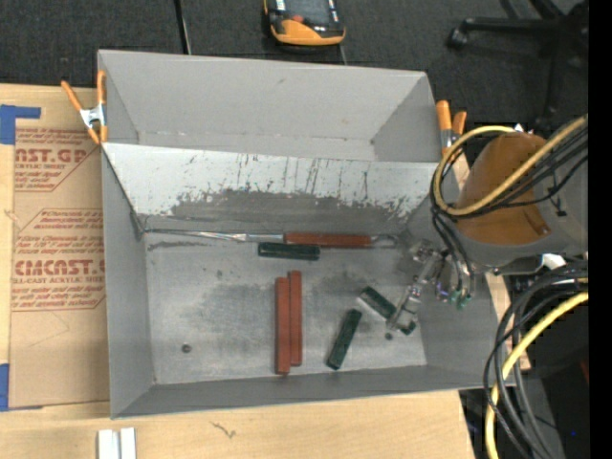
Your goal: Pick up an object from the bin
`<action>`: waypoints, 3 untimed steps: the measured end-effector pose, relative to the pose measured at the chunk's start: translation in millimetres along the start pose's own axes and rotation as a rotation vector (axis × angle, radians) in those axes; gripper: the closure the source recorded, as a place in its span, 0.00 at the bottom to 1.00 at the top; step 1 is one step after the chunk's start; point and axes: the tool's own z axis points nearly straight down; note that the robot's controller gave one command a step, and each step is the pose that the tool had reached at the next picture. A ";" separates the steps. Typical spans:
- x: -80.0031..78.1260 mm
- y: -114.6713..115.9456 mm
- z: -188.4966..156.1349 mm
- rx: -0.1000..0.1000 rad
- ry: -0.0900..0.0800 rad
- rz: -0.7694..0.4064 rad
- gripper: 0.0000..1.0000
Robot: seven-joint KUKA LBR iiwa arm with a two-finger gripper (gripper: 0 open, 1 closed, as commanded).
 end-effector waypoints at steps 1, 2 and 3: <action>7.4 2.6 49.9 0.002 0.003 0.262 0.00; 11.1 -3.0 48.9 0.002 0.002 0.166 1.00; 11.1 -3.0 48.9 0.002 0.002 0.167 1.00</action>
Offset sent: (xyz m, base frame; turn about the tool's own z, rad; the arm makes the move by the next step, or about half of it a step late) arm -0.0114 0.0013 -0.0487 0.1673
